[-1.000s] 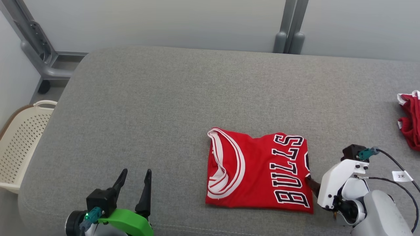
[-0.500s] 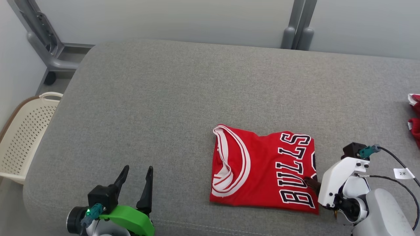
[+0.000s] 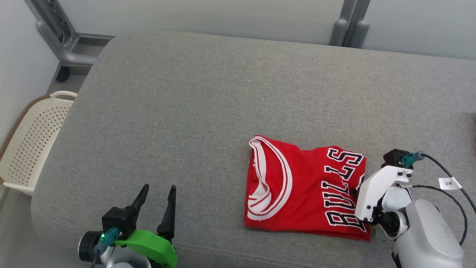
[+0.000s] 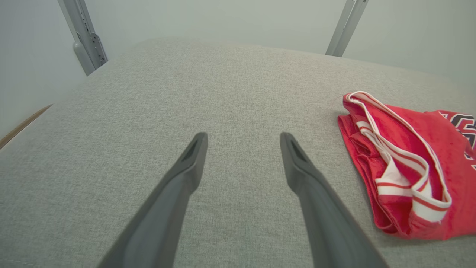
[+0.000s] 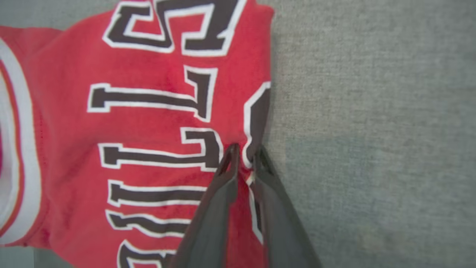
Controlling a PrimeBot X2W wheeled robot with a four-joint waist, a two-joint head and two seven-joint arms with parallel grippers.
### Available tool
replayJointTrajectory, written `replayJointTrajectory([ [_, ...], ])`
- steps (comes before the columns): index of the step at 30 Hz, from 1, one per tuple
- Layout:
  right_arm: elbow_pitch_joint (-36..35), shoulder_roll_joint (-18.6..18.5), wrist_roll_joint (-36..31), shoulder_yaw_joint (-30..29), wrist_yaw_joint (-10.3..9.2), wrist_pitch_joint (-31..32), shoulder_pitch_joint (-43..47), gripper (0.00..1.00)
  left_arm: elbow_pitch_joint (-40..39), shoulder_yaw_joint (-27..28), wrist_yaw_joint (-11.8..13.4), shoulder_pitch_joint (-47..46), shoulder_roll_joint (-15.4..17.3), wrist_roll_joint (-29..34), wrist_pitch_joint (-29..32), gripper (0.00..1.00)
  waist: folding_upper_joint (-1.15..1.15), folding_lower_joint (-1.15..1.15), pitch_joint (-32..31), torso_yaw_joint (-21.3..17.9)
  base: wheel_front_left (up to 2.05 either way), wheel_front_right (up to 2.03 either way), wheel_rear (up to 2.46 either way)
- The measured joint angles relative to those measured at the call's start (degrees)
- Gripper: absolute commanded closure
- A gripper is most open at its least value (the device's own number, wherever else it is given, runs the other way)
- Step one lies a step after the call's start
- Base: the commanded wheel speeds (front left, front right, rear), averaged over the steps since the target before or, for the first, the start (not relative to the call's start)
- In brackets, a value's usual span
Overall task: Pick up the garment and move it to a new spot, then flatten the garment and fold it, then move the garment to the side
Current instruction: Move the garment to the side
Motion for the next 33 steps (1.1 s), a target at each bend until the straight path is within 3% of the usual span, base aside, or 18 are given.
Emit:
replayJointTrajectory([
  [10,0.54,0.58,-2.61,2.3,0.01,-2.24,-0.99,1.0,0.08,0.76,-0.16,0.3,-0.29,0.13,-0.03,0.0,0.0,0.0,-1.19,-2.1,0.0,0.0,0.0],
  [23,-0.24,0.6,-16.44,-3.63,0.04,-1.76,-14.53,1.0,-1.12,1.23,-1.29,-0.34,-2.0,2.23,-0.09,0.0,0.0,0.0,-0.89,-10.09,0.0,0.0,0.0],
  [33,0.87,0.04,-22.96,-8.36,0.04,-1.75,-25.3,1.0,-1.6,1.75,-2.63,-3.08,-2.37,4.52,-0.1,0.0,0.0,0.0,3.01,-13.25,0.0,0.0,0.0],
])
